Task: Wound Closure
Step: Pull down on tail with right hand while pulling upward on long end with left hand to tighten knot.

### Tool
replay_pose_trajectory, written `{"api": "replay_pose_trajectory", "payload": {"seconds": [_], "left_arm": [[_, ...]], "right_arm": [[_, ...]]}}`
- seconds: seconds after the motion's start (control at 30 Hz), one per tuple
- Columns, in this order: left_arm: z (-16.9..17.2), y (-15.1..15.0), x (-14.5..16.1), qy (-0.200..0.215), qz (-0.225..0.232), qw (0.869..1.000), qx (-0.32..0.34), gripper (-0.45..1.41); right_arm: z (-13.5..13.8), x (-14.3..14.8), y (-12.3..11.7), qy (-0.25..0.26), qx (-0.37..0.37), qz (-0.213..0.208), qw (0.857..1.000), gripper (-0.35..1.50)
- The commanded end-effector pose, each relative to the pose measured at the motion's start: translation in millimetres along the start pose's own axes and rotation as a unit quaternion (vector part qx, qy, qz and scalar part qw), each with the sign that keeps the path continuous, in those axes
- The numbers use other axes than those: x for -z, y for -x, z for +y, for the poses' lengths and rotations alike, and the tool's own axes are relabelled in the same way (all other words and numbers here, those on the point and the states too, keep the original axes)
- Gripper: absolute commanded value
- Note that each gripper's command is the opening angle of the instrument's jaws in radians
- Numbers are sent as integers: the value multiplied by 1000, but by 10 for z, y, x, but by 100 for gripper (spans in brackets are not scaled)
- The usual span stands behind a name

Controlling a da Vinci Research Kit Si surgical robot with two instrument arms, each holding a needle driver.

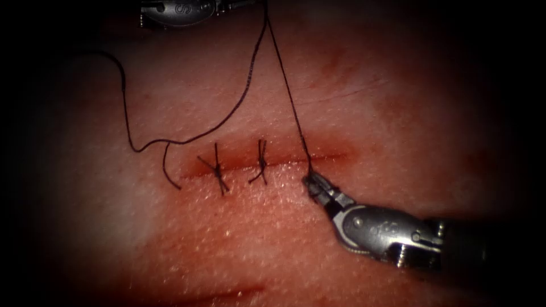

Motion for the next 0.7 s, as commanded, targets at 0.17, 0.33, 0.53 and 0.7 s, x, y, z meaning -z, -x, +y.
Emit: {"api": "replay_pose_trajectory", "payload": {"seconds": [0.17,0.33,0.53,0.7], "left_arm": [[-6,7,-13,-4,-2,1000,0,-45],[-7,7,-18,-8,-4,1000,1,-45],[-13,6,-24,-26,2,1000,6,-45],[-24,7,-29,-46,7,999,12,-45]], "right_arm": [[-22,21,8,-5,0,-10,1000,-35],[-33,46,6,2,-2,-18,1000,-35],[-36,48,3,0,-9,-15,1000,-35],[-40,53,4,-9,-23,-11,1000,-35]]}}
